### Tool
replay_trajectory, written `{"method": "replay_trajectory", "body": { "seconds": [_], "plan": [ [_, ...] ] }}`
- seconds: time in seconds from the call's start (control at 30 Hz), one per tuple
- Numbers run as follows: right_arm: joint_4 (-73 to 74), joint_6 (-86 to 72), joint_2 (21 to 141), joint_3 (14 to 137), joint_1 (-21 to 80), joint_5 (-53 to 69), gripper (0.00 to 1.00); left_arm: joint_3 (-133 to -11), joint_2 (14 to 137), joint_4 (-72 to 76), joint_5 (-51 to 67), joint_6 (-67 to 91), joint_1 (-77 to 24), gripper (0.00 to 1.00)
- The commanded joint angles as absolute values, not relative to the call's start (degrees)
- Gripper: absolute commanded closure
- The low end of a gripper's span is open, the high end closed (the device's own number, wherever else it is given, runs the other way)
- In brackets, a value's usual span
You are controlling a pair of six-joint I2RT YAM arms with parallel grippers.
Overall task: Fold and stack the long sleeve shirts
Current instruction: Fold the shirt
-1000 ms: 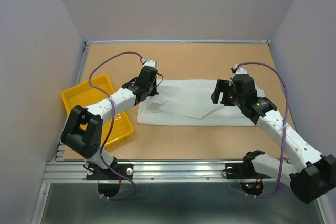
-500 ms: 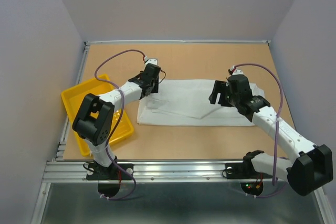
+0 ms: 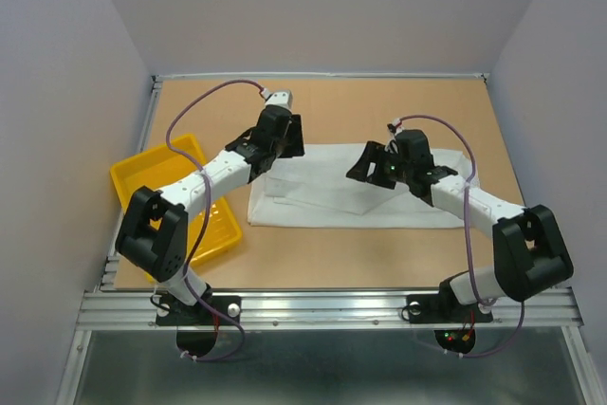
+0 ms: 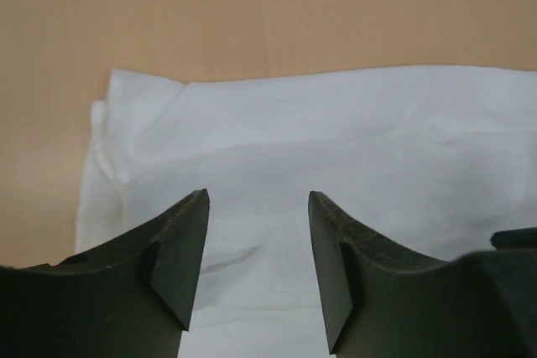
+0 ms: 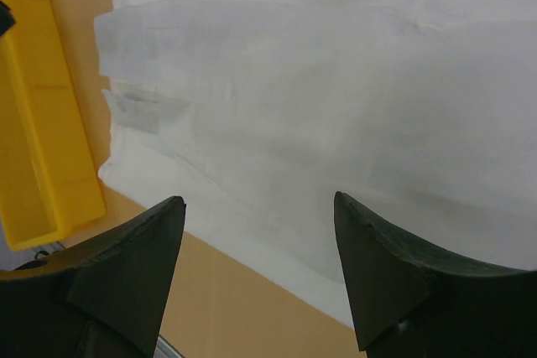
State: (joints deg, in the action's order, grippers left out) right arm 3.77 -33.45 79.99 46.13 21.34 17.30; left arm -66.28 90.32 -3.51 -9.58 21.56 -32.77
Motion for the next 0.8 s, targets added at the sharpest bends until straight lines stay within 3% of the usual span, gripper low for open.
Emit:
{"method": "replay_trajectory", "body": {
  "seconds": [0.0, 0.37, 0.77],
  "plan": [
    [-11.31, -37.61, 84.09, 41.14, 20.92, 26.1, 0.24, -62.14, 94.38, 1.82, -4.22, 27.85, -33.49, 0.43],
    [-30.4, -41.66, 89.3, 26.38, 14.42, 33.13, 0.24, -60.47, 105.9, 5.45, -1.93, 29.8, -29.53, 0.54],
    [-40.67, -45.42, 88.68, 22.68, -12.01, 38.59, 0.23, -56.87, 106.79, 5.71, -0.79, 31.82, -27.51, 0.55]
  ]
}}
